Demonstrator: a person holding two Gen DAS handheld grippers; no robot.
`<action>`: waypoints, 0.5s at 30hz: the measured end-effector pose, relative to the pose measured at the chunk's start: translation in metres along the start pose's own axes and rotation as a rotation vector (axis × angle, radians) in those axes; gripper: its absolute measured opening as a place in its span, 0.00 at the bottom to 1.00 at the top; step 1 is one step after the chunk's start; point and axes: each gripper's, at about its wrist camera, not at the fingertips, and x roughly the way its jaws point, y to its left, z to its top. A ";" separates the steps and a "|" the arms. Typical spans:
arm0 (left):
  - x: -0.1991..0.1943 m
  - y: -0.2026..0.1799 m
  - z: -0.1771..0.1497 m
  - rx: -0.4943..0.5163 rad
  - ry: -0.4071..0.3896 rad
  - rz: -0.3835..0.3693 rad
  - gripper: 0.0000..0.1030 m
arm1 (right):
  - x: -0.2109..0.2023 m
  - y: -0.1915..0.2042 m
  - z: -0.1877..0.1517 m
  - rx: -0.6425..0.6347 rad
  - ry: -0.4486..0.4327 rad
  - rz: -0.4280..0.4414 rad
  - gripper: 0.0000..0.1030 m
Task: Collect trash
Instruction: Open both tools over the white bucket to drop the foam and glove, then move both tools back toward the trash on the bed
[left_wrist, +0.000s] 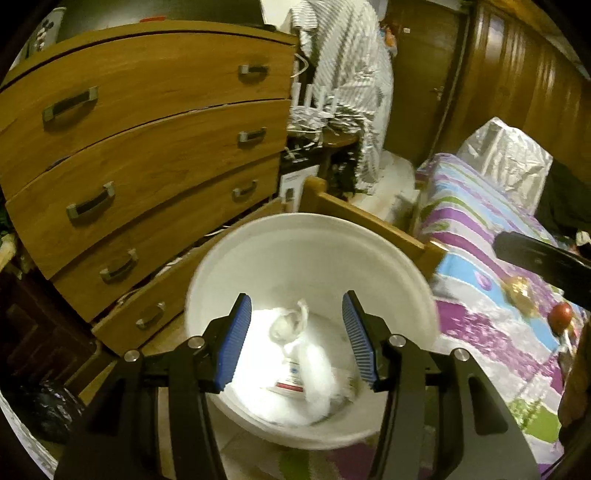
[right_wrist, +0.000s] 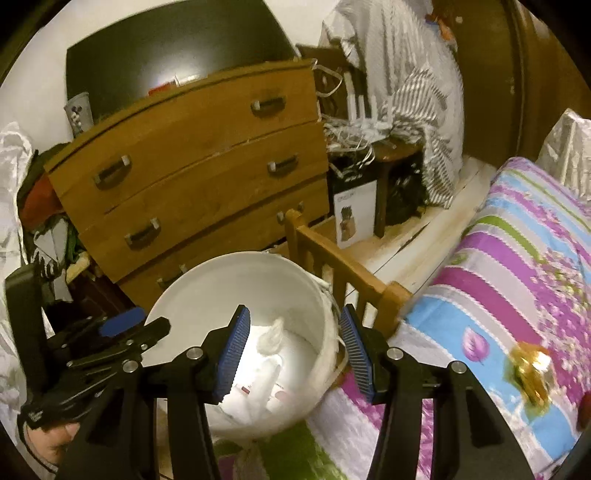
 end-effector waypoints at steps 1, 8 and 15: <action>-0.002 -0.006 -0.002 0.006 0.000 -0.010 0.48 | -0.014 -0.006 -0.008 0.006 -0.019 -0.010 0.51; -0.010 -0.091 -0.032 0.121 0.033 -0.166 0.48 | -0.126 -0.075 -0.103 0.094 -0.114 -0.107 0.51; -0.003 -0.218 -0.085 0.284 0.150 -0.375 0.48 | -0.229 -0.189 -0.240 0.333 -0.115 -0.275 0.51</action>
